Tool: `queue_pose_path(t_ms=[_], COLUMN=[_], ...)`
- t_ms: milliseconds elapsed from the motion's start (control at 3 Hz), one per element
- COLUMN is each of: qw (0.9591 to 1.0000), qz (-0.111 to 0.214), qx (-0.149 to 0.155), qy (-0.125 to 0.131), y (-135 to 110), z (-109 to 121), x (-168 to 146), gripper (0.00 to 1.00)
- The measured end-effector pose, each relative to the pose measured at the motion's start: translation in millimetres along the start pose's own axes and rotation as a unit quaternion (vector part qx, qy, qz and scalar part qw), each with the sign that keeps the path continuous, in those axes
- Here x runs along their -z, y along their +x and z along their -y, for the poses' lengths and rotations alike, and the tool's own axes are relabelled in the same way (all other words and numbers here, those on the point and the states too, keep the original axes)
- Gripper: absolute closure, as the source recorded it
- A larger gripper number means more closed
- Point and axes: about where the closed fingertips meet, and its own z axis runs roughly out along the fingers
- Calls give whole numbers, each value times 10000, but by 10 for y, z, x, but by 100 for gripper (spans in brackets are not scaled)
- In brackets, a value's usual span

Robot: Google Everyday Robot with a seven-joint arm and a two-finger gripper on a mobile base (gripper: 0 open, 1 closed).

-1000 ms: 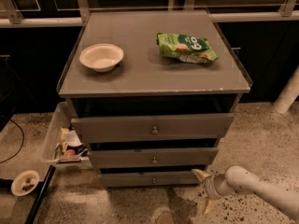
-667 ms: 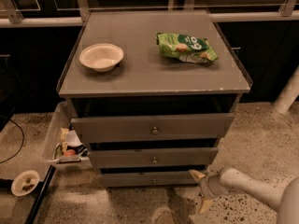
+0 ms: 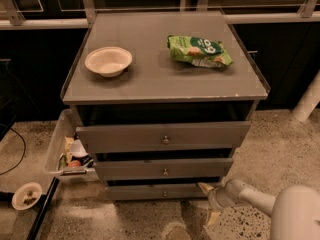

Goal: Open bottom drawer

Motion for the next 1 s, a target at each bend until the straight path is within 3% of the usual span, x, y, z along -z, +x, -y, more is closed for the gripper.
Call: queue_pose_path(t_ms=[1000], qw=[9994], qz=[14], qx=[196], qy=[302], y=[4], z=[384], x=[-271], gripper=[0])
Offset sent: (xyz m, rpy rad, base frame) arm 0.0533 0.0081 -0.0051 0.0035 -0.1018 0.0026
